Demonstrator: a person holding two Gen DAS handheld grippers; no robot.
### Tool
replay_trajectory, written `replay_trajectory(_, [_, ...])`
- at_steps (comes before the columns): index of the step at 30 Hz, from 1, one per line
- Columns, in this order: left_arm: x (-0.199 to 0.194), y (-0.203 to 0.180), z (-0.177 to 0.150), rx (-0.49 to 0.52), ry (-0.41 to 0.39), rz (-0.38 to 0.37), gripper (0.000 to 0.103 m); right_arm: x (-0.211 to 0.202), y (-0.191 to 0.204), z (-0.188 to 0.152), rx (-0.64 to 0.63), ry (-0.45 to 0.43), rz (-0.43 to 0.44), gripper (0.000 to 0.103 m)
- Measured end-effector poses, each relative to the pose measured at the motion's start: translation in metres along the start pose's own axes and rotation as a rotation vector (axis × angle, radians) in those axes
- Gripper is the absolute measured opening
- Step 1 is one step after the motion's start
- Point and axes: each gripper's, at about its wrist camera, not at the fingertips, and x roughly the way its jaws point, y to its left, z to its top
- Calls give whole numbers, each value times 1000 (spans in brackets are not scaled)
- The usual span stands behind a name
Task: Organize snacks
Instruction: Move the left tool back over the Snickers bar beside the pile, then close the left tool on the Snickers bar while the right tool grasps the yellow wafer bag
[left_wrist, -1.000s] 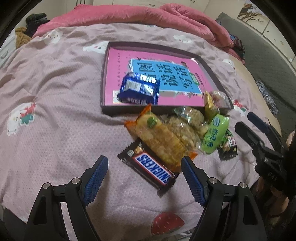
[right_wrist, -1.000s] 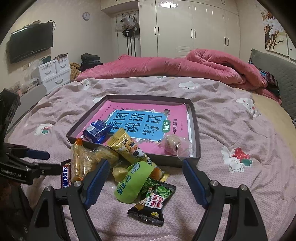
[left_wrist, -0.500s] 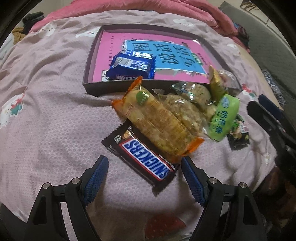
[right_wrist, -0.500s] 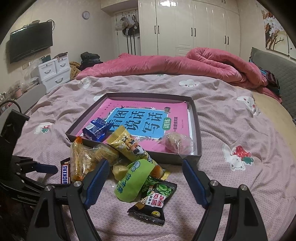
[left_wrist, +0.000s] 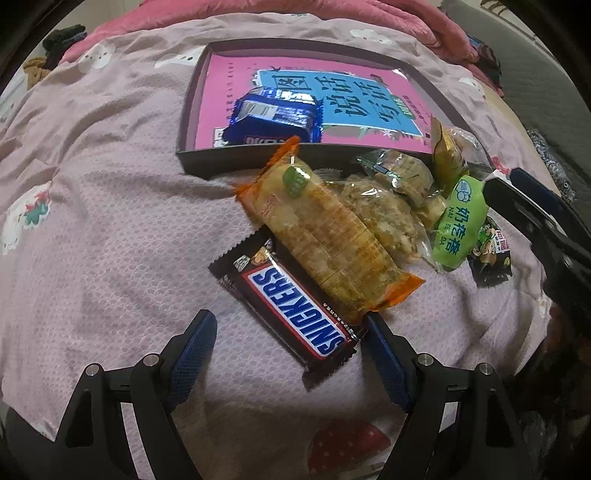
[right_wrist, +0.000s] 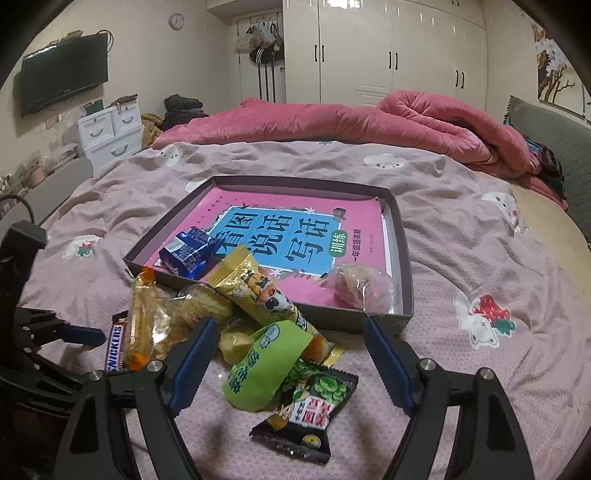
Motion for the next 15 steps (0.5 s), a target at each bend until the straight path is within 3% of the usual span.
replay_trajectory(8, [-8,17,-5,-45,2,-3,82,29,9,6,-108,52,-35,80])
replay_trajectory(15, [-13,34,-6,-91,1,2,82,40,16,10,-187,48,-47,65])
